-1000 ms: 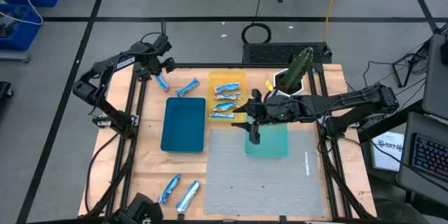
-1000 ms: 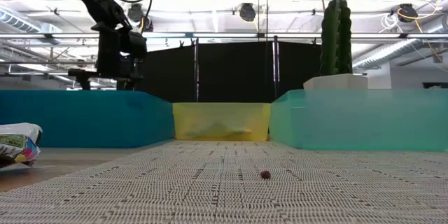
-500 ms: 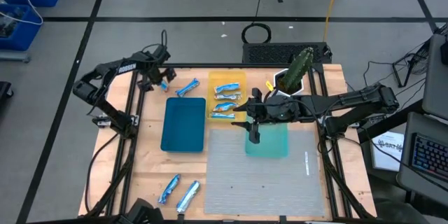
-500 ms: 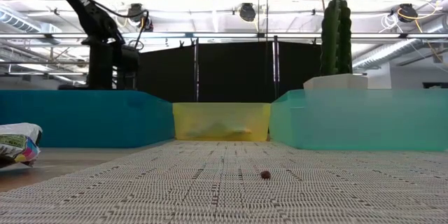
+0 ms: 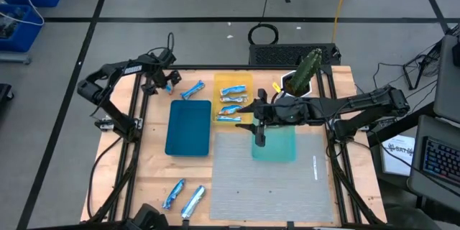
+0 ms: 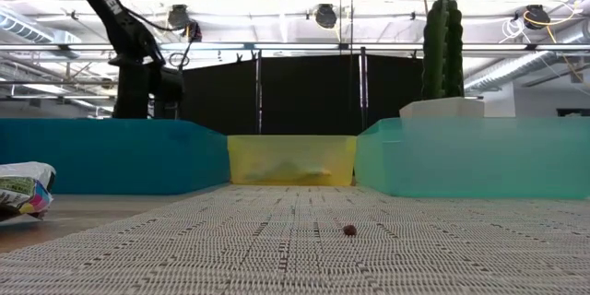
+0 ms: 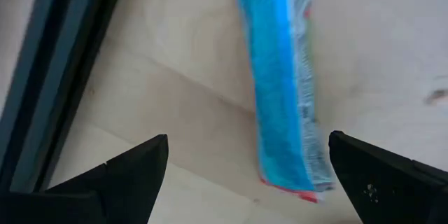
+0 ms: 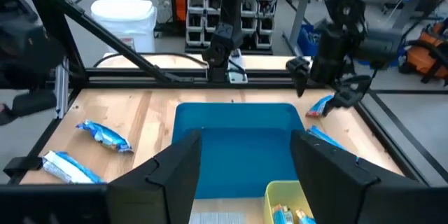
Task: Pick and place Granola Bars by type
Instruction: Put the red granola bar into the green bin
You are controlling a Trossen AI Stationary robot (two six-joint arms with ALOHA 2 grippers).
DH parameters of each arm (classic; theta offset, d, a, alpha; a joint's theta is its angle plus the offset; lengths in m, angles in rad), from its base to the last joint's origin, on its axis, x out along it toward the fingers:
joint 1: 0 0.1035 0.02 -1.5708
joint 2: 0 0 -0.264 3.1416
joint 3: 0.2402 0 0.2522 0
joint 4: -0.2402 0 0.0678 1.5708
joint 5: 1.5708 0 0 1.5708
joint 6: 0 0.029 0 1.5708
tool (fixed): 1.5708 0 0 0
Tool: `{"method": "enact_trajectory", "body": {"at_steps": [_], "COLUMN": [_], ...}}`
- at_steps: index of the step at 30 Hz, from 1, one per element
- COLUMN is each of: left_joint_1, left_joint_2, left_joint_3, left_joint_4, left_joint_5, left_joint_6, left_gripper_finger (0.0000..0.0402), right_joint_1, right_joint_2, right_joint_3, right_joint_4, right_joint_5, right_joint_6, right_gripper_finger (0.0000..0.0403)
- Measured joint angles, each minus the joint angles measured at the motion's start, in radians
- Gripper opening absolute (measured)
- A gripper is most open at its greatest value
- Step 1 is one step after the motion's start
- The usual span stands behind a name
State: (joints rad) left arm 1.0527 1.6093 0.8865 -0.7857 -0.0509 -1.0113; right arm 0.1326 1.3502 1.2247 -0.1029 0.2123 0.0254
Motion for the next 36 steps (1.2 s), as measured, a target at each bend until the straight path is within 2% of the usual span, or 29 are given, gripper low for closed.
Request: {"method": "enact_trajectory", "body": {"at_steps": [4,10,24,27,36], "left_joint_1": [-0.01,-0.042,-0.041,-0.042,-0.042], "left_joint_2": [0.052,0.058,0.058,0.058,0.059], "left_joint_3": [0.001,0.002,0.002,0.001,0.0], "left_joint_4": [0.01,0.02,0.023,0.024,0.021], "left_joint_5": [0.042,0.007,0.011,0.018,0.022], "left_joint_6": [0.011,0.003,0.003,-0.01,-0.016], "left_gripper_finger": [0.0394,0.0394,0.0389,0.0361,0.0237], "right_joint_1": [0.0,0.0,0.0,0.0,0.0], "right_joint_2": [0.0,0.0,0.0,0.0,0.0], "right_joint_3": [0.0,0.0,0.0,0.0,0.0], "right_joint_4": [0.018,0.018,0.018,0.018,0.018], "right_joint_5": [-0.001,-0.003,-0.004,-0.004,-0.004], "right_joint_6": [-0.004,-0.004,-0.004,-0.004,-0.003], "right_gripper_finger": [0.0212,0.0212,0.0212,0.021,0.0204]}}
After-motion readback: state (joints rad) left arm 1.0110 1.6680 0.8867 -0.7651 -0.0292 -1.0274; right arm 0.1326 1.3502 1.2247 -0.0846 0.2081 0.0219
